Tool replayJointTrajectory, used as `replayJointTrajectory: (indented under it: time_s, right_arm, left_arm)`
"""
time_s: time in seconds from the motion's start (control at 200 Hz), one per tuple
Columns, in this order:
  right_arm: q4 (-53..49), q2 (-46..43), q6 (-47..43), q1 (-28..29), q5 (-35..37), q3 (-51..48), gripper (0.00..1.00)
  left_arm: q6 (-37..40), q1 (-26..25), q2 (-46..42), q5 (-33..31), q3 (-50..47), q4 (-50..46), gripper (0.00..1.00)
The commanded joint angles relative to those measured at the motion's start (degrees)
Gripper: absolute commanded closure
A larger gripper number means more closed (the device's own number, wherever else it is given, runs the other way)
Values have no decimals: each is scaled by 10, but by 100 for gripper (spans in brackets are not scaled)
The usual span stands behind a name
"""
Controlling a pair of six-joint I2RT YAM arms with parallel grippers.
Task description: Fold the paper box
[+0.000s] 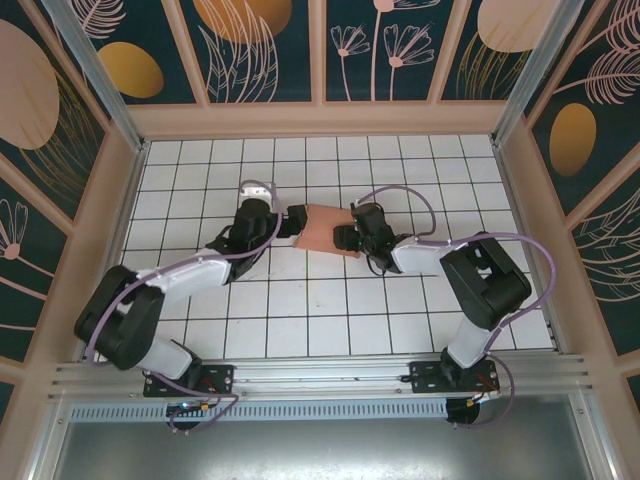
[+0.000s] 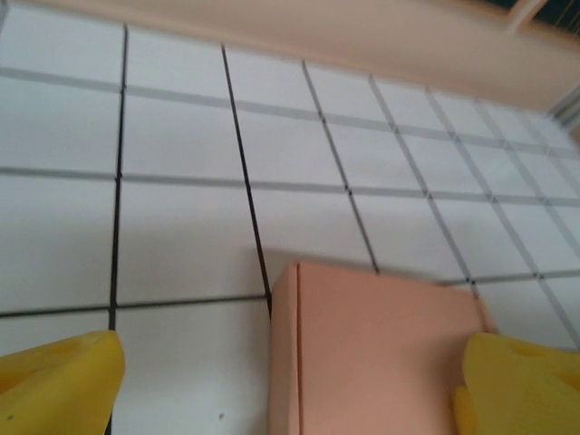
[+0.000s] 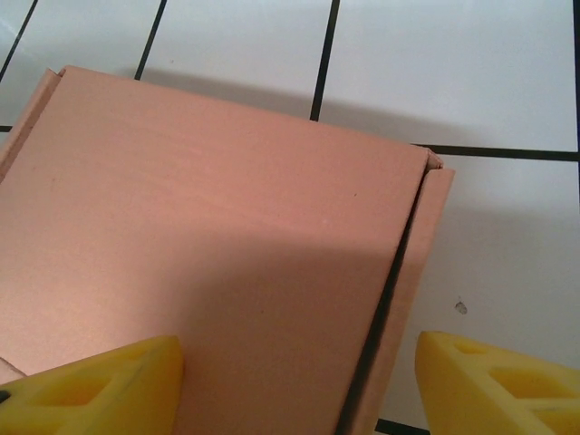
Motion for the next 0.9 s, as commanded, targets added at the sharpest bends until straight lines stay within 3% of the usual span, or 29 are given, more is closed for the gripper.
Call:
replayJointTrajectory:
  time_s: [0.0,0.365,0.545,0.891]
  right_arm:
    - [8,-14,-12,-2,16,-17,31]
    - [97,-105,50,-59,-130,-78,32]
    - [107,-111,53,-67,-143,-89,32]
    - [107,-109,57,-68,-148,-91,32]
  left_arm:
    - [-20,4,51,58,46,-78,9]
    - [-45,38,147,174,98,-69,38]
    - [-38,48,178,228,113,-74,49]
    - [-43,57,193,236,110,-70,66]
